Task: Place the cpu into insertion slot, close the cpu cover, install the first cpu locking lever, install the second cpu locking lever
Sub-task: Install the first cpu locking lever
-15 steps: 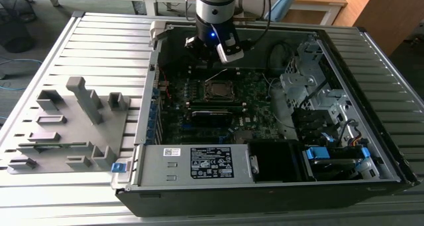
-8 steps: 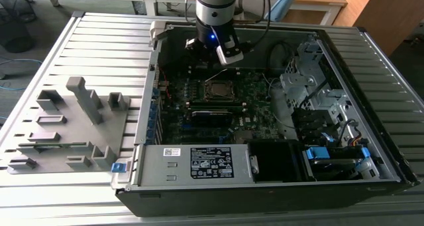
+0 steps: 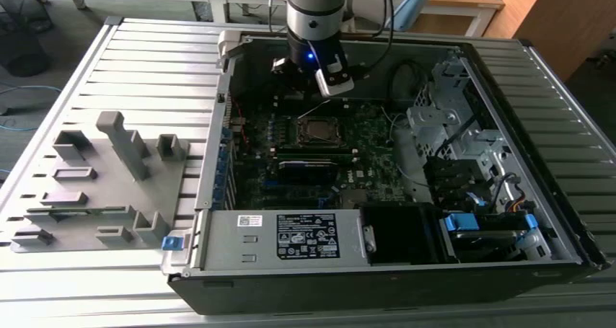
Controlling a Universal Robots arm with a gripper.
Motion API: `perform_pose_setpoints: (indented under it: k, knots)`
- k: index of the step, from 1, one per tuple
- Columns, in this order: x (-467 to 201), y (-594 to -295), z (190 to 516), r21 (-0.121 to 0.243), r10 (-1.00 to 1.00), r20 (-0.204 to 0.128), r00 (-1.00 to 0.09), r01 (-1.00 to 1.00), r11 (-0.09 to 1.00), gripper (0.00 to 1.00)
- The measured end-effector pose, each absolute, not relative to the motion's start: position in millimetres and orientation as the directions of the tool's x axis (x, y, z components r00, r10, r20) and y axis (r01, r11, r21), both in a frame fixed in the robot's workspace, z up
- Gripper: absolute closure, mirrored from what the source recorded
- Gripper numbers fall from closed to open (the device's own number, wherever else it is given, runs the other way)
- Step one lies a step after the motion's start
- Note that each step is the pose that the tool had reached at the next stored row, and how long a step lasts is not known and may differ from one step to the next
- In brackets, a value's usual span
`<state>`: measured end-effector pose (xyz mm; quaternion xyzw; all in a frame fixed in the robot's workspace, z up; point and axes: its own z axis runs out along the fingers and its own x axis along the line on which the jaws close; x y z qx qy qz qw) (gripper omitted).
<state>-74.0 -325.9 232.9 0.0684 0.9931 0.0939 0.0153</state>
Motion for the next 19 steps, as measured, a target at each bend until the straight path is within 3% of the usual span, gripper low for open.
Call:
perform_pose_setpoints:
  k: [19]
  knots:
    - [-62,-323,229,0.189,0.147,-0.017,-0.989,0.141,0.972,0.9]
